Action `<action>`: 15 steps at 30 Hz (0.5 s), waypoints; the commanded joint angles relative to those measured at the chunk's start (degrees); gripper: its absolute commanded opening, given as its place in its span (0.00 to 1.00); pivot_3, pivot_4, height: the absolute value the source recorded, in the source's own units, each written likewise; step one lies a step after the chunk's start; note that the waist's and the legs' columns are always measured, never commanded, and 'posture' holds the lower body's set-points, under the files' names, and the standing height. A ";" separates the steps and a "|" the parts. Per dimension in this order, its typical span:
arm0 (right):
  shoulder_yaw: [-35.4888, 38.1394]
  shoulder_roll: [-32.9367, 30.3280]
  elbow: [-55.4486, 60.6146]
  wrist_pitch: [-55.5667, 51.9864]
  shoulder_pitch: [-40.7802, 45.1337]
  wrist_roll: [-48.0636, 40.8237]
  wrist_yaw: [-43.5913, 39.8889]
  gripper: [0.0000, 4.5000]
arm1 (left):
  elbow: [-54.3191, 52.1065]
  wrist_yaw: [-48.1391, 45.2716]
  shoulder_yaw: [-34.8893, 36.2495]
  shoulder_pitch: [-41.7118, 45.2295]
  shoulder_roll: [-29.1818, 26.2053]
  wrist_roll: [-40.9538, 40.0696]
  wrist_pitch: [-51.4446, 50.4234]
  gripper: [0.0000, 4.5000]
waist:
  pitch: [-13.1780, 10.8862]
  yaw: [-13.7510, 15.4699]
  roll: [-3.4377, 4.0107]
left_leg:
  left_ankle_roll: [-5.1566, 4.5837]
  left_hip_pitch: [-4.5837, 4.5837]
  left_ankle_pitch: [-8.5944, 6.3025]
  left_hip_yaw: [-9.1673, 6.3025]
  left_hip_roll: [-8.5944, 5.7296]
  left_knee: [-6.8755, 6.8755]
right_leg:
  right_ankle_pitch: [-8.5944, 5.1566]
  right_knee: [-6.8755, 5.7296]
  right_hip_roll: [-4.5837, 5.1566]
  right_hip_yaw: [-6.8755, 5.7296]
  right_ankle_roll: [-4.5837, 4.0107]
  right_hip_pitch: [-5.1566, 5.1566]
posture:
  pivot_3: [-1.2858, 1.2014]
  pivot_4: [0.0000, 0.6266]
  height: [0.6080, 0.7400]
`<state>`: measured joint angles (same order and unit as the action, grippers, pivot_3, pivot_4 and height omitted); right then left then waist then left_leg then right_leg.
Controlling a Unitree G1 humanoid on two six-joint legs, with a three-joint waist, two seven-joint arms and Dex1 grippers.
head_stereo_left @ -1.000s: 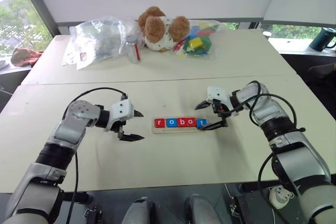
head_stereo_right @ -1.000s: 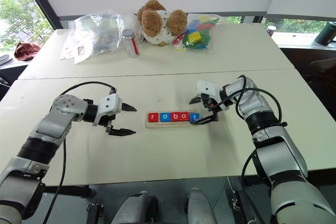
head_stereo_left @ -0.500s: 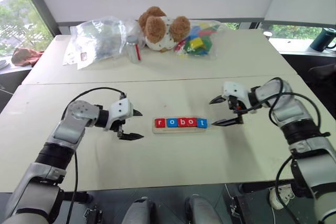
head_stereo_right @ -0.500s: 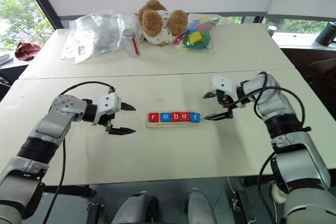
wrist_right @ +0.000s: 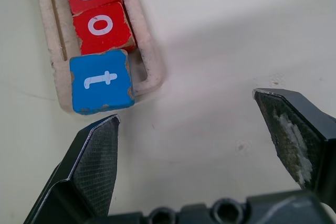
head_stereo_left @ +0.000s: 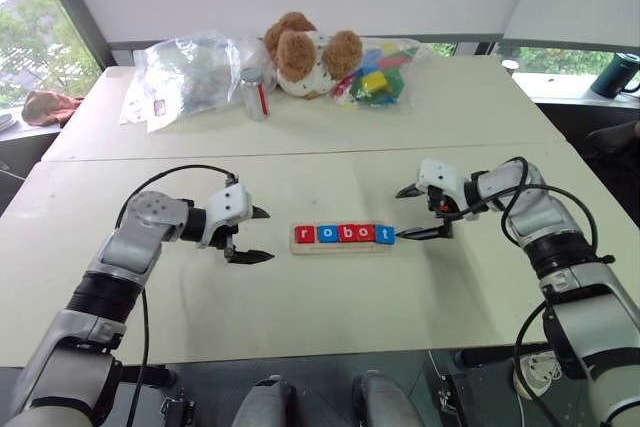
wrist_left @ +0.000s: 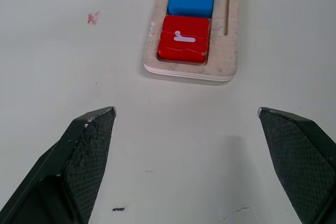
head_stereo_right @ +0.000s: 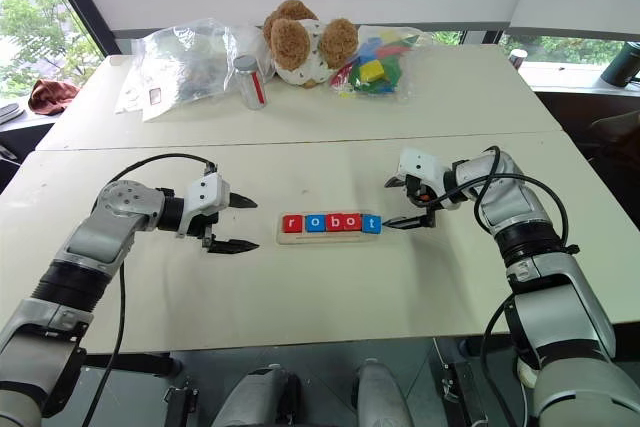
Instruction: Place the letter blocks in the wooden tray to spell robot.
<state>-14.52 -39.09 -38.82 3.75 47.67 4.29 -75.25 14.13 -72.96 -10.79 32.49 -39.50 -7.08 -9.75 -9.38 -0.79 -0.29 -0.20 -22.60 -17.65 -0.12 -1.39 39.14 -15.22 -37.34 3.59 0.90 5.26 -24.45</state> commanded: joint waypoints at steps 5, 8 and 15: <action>0.75 1.38 -1.62 1.18 3.42 0.16 1.18 0.98 | -3.22 1.03 1.94 -0.87 -0.82 -1.50 -0.89 1.00 | 0.00 -0.11 0.00 | 0.05 0.00 0.03 0.00 0.00 0.00 | 0.00 -0.01 0.00 0.01 0.00 0.00 | 0.52 0.24 1.00; 0.71 1.72 -2.69 1.65 4.10 0.35 1.48 0.98 | -3.30 1.27 1.86 -0.91 -0.77 -1.59 -1.07 1.00 | 0.00 -0.14 0.00 | 0.05 0.00 0.03 0.00 0.00 0.00 | 0.00 -0.01 -0.01 0.00 0.00 0.00 | 0.52 0.24 1.00; 0.76 2.69 -2.60 1.26 4.32 -0.03 1.76 0.98 | -3.41 1.68 1.58 -1.06 -0.37 -1.57 -1.25 1.00 | 0.00 -0.05 0.00 | 0.13 0.00 0.07 0.00 0.00 0.00 | 0.00 0.00 0.00 0.00 0.00 0.00 | 0.52 0.24 1.00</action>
<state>-14.52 -36.86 -41.93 4.43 50.28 4.43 -73.82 12.64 -71.65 -10.33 31.44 -39.51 -8.04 -10.93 -9.38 -0.83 -0.29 -0.07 -22.61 -17.57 -0.12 -1.39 39.14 -15.22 -37.35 3.59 0.90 5.26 -24.45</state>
